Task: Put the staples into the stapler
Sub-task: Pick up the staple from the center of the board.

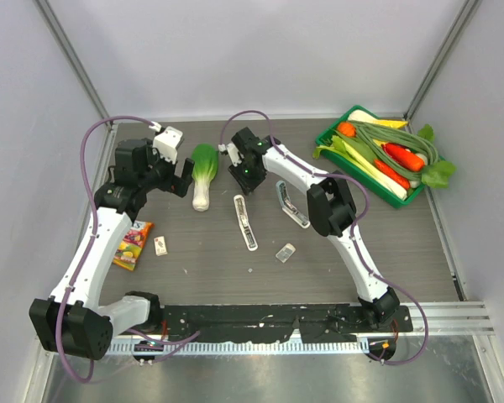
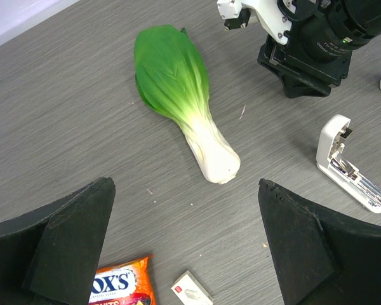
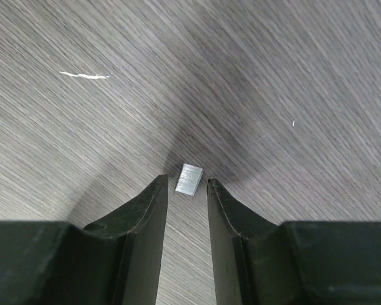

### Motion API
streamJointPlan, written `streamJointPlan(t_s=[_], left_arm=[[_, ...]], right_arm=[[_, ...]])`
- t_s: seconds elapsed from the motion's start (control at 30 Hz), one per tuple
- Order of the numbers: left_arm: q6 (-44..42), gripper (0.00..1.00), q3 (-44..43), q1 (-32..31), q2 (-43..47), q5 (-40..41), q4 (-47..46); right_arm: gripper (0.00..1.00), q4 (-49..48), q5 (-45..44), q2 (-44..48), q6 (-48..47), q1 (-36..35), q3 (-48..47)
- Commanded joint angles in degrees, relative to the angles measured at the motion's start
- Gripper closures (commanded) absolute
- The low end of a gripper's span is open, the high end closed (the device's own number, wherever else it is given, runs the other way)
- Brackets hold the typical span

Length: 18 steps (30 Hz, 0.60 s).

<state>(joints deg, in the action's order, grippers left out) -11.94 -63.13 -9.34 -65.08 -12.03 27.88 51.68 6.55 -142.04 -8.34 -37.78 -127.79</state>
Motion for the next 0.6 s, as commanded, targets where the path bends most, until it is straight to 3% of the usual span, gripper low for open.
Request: streamJointPlan(t_s=[0.0,0.33,0.57], left_arm=[[0.8,0.0,0.4,0.3,0.9,-1.1,-2.4],[1.0,0.0,0.4,0.3,1.0,-1.6,-2.5],[0.8,0.0,0.2,0.3,0.7,-3.2,-2.3]], right_arm=[[0.64,-0.2,0.0,-0.5,1.2,-0.6,0.2],[0.78,0.1,-3.6,-0.9,0.3,-1.0,0.6],[0.8,-0.4,-2.9,1.6,-0.3,-0.8,-0.4]])
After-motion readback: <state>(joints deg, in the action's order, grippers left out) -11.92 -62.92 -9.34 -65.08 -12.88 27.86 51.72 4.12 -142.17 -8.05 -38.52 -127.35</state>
